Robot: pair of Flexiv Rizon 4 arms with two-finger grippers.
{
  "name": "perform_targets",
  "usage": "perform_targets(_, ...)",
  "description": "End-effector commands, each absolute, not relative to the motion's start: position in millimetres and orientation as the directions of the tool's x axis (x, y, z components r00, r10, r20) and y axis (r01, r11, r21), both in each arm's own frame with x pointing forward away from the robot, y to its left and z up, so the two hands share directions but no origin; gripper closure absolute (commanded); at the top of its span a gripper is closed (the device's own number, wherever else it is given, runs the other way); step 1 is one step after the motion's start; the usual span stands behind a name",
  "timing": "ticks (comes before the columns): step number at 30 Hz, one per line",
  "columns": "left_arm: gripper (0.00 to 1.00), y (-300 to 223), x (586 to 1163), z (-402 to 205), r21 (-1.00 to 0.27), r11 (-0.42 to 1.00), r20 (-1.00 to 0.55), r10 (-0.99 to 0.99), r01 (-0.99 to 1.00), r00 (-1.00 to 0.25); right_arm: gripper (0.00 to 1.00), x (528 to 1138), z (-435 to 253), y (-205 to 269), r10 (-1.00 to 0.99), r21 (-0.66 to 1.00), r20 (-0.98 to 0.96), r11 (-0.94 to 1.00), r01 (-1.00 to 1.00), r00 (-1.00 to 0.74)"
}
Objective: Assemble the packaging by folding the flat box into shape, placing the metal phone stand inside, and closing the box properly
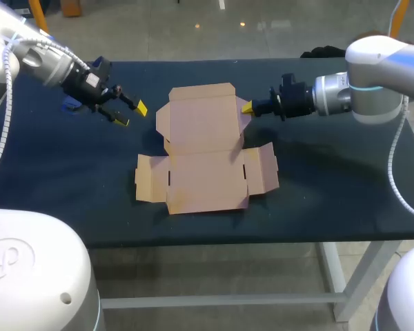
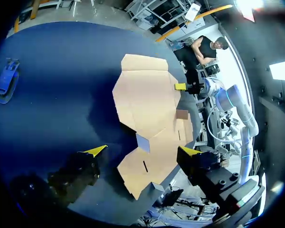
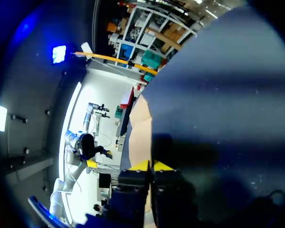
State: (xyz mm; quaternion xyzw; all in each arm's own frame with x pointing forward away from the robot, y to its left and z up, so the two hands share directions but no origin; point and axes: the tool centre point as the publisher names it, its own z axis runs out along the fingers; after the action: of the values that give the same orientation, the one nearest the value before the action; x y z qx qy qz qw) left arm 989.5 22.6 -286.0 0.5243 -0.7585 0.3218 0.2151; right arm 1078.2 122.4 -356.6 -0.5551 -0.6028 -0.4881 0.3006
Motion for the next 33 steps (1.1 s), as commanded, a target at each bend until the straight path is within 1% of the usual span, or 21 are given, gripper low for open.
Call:
perform_targets(1,0.00,23.2,989.1,-285.3,-0.262,0.244,0.663,-0.658,-0.934,-0.358,1.00,1078.7,-357.5,121.6,0.370,0.255,0.906,-0.090,0.963,-0.206)
perform_targets(7,0.00,27.0,990.1,-279.4,-0.389,0.261,0.662,-0.587,-0.884,-0.465,1.00,1075.0,-342.2,120.6,0.337,0.338,0.898,-0.117,0.934,-0.283)
perform_targets(13,0.00,36.0,996.4,-278.5,-0.478,0.246,0.647,-0.550,-0.843,-0.528,1.00,1077.1,-335.9,120.2,0.309,0.372,0.897,-0.139,0.918,-0.317)
perform_targets(26,0.00,29.5,1014.0,-268.3,-0.579,0.281,0.595,-0.497,-0.765,-0.632,1.00,1085.7,-324.8,119.8,0.265,0.440,0.883,-0.182,0.880,-0.387)
perform_targets(33,0.00,22.5,1026.6,-270.2,-0.639,0.302,0.542,-0.476,-0.707,-0.693,1.00,1087.5,-319.7,119.3,0.235,0.470,0.874,-0.186,0.863,-0.426)
